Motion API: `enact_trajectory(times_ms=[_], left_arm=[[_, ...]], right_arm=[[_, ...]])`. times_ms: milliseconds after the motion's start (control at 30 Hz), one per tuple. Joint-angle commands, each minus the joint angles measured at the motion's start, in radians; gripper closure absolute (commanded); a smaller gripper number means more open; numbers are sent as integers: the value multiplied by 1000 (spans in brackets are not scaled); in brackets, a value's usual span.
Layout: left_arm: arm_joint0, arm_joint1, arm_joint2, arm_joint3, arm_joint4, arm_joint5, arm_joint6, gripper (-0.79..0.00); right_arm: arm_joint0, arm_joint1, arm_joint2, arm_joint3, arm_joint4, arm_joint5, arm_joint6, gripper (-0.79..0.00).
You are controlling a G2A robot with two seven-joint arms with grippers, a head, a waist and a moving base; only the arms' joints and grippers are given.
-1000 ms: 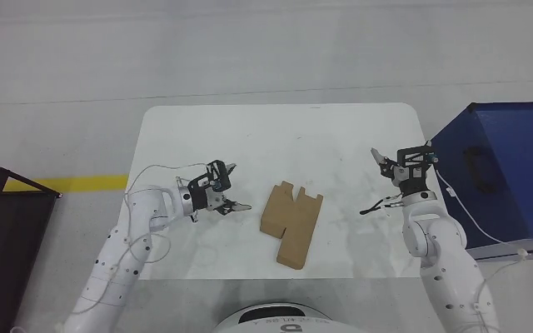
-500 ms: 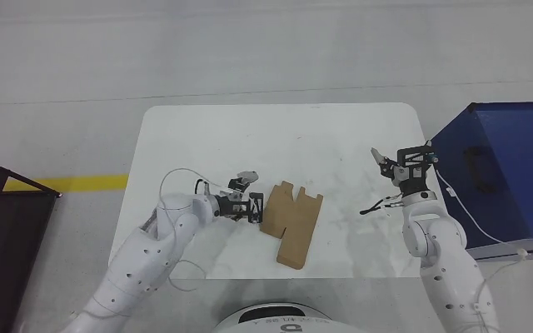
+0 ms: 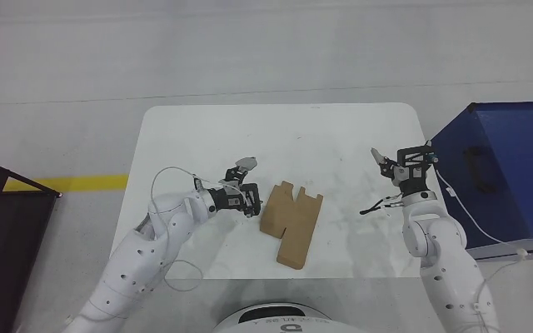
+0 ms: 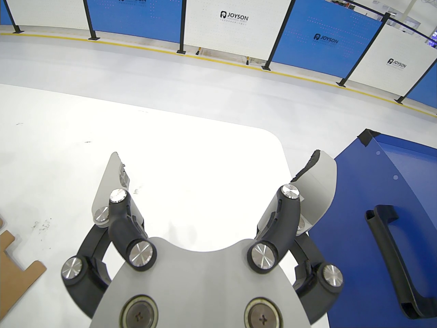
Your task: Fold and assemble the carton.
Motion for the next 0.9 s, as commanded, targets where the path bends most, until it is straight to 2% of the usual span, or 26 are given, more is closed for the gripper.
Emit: enact_trajectory(times_ms=[0, 100, 233, 333, 400, 567, 767, 800, 867], left_arm=[[6, 4, -2, -21, 78, 24, -46, -785], [40, 18, -19, -74, 175, 42, -33, -785], [80, 50, -36, -126, 365, 18, 102, -785], [98, 68, -51, -127, 432, 10, 209, -785], [99, 76, -51, -117, 482, 6, 242, -785], [77, 80, 12, -99, 580, -22, 265, -785], [27, 72, 99, -93, 672, -91, 202, -782], [22, 71, 105, -94, 674, -93, 192, -763], [15, 69, 115, -96, 669, -91, 181, -677]], right_arm=[[0, 0, 0, 0, 0, 0, 0, -785], [0, 0, 0, 0, 0, 0, 0, -785], [0, 0, 0, 0, 0, 0, 0, -785], [0, 0, 0, 0, 0, 0, 0, -785], [0, 0, 0, 0, 0, 0, 0, -785], [0, 0, 0, 0, 0, 0, 0, -785], [0, 0, 0, 0, 0, 0, 0, -785], [0, 0, 0, 0, 0, 0, 0, -785], [0, 0, 0, 0, 0, 0, 0, -785]])
